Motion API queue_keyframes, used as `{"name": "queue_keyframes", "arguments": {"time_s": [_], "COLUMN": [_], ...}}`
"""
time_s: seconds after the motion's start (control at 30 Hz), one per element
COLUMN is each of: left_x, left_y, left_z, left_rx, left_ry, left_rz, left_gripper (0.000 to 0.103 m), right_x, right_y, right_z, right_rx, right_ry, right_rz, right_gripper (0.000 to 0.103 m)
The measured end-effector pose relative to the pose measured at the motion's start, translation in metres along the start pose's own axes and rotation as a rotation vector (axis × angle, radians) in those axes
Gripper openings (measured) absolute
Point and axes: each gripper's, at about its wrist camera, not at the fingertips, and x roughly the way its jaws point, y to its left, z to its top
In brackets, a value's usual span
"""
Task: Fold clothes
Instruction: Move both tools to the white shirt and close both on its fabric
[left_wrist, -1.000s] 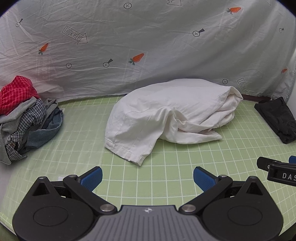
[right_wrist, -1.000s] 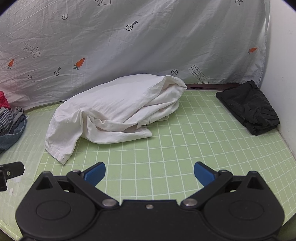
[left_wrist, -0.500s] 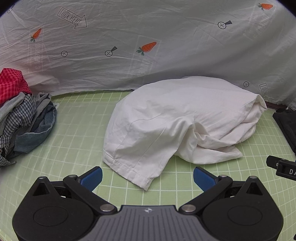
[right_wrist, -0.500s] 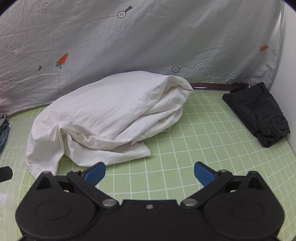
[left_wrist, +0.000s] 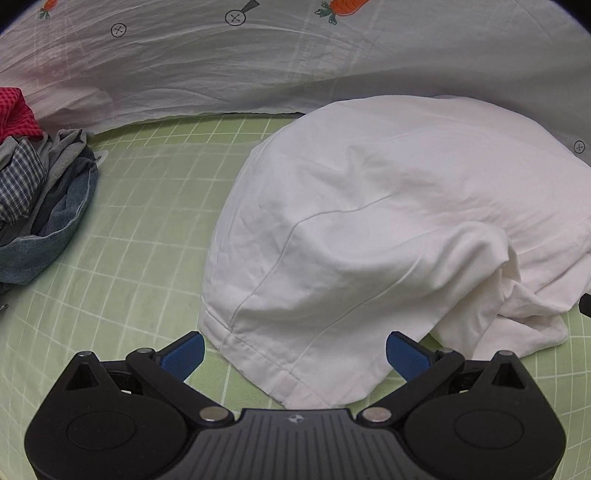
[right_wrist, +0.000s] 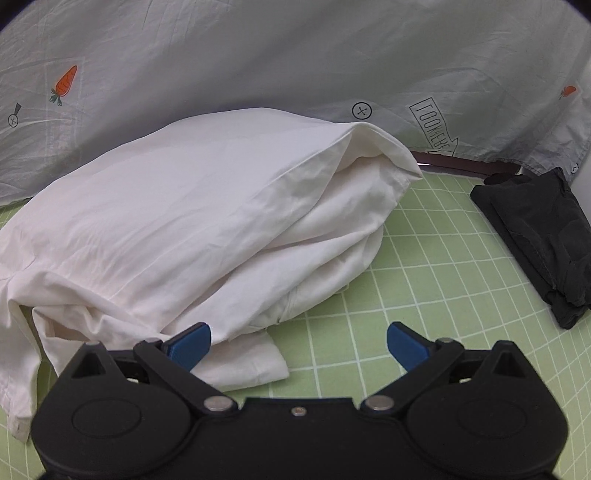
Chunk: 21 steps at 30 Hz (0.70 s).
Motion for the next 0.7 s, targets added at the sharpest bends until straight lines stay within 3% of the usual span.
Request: {"name": "queue_keyframes", "arguments": {"time_s": [0.2,0.43,0.57,0.7], "left_x": [0.028,0.034,0.036,0.04], "left_y": [0.0,-0.013,-0.028,-0.038], "left_z": [0.004,-0.007,-0.014,-0.016], "left_rx": [-0.02,0.002,0.072,0.12], "left_ry": [0.063,0.112,0.123,0.129], "left_rz": [-0.012,-0.111,-0.11,-0.114], "left_gripper": [0.103,0.103,0.103,0.101], "right_x": [0.034,0.066,0.069,0.064], "right_y": [-0.004,-0.009,-0.011,-0.013], "right_z": [0.013,0.014,0.007,0.0], "right_rx": [0.101,0.227,0.299,0.322], "right_ry": [-0.012,0.043,0.061,0.065], "right_rz": [0.057,0.13,0.187,0.252], "right_gripper": [0.097,0.09,0.081,0.061]}}
